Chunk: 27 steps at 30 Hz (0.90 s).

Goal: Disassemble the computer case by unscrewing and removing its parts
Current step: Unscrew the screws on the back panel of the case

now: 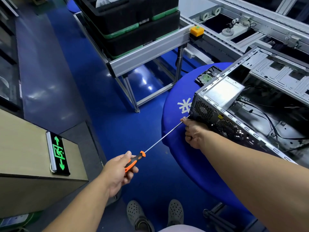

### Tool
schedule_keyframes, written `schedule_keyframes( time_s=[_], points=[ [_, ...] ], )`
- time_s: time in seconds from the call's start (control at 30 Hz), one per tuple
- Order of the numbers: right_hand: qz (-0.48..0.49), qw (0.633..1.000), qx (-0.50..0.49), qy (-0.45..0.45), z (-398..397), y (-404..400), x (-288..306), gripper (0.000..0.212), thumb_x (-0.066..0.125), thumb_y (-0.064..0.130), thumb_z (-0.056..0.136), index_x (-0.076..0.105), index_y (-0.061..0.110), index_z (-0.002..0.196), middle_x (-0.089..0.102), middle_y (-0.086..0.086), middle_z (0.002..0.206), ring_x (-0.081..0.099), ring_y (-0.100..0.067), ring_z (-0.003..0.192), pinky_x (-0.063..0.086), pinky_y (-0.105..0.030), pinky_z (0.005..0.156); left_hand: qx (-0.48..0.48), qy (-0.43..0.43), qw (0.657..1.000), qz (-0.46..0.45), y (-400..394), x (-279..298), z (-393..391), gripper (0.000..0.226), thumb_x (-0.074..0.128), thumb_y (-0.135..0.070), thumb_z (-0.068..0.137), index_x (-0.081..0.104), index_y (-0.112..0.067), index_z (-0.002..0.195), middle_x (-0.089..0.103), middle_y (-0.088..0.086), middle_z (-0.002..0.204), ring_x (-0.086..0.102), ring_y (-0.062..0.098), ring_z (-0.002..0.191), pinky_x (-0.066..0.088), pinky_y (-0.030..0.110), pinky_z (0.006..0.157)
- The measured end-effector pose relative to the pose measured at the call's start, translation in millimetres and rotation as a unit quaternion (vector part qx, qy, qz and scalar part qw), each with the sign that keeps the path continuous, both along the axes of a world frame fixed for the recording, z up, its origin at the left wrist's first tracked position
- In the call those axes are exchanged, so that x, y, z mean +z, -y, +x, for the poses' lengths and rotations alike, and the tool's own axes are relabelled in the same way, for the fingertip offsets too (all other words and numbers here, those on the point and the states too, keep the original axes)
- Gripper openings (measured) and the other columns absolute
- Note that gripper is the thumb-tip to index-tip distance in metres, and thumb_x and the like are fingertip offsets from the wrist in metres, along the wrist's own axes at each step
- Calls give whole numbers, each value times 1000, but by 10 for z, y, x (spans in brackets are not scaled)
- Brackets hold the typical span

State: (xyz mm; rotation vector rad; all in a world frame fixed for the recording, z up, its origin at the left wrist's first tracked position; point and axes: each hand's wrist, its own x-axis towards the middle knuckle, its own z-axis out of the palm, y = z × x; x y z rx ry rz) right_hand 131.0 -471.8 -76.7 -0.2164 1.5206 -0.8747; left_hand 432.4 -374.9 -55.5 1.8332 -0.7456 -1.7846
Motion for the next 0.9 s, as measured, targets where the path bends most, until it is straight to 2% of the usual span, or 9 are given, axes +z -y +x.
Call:
schedule_keyframes(
  time_s=[0.07,0.13,0.23,0.3,0.43,0.5,0.63,0.77,0.9],
  points=[
    [1,1000,-5,-6,11,9,-15,23,64,43,100,69,25,86,40,10,67,22,-9,49,22,-19,35,-3,8,999,-35,-24,-6,-21,29,64,-41,103,71,-15,112,70,10,89,58,16,60,40,27,49],
    [3,1000,-7,-12,21,21,-22,22,65,43,99,69,26,86,40,10,68,25,-9,52,24,-19,33,-29,67,993,-93,-54,-3,-16,20,75,-29,97,69,-20,113,68,9,101,63,17,68,44,27,54],
    [8,1000,-13,-21,36,36,-35,22,66,44,98,71,26,86,41,9,67,24,-9,52,23,-19,33,-93,150,973,-151,-100,-22,28,32,82,-16,90,66,-31,114,69,5,108,70,22,88,57,33,76],
    [7,1000,-15,-20,43,45,-40,22,66,44,98,70,26,87,42,9,67,25,-9,53,23,-19,32,-103,169,967,-161,-125,-33,59,36,82,-12,88,65,-32,113,70,1,109,70,22,96,58,35,84],
    [11,1000,-13,-22,37,49,-45,20,68,46,96,71,26,97,38,8,70,26,-9,53,24,-20,35,-40,140,978,-150,-161,-45,97,34,78,-4,89,67,-27,112,73,5,104,68,22,84,53,31,66],
    [11,1000,-12,-20,20,45,-50,19,69,45,95,70,26,93,38,8,68,25,-10,52,24,-20,35,-3,107,984,-142,-166,-51,104,30,74,0,92,68,-21,112,76,11,100,69,21,76,52,30,59],
    [3,1000,-21,-7,-8,27,-62,19,71,40,95,69,24,84,39,9,59,23,-7,39,21,-21,36,22,71,989,-127,-179,-64,103,23,72,-1,96,70,-15,114,78,9,96,71,20,73,52,30,57],
    [-1,1000,-27,5,-27,18,-81,16,72,37,95,69,23,86,45,14,39,19,-7,37,19,-21,37,51,24,994,-91,-180,-86,100,19,70,-5,99,72,-10,117,79,13,100,69,18,70,48,27,56],
    [-2,1000,-25,10,-32,27,-104,16,72,37,95,68,23,88,42,14,37,18,-7,37,18,-20,37,68,-24,996,-43,-175,-86,80,20,63,-19,105,70,-6,119,77,15,93,66,16,65,45,24,53]
  ],
)
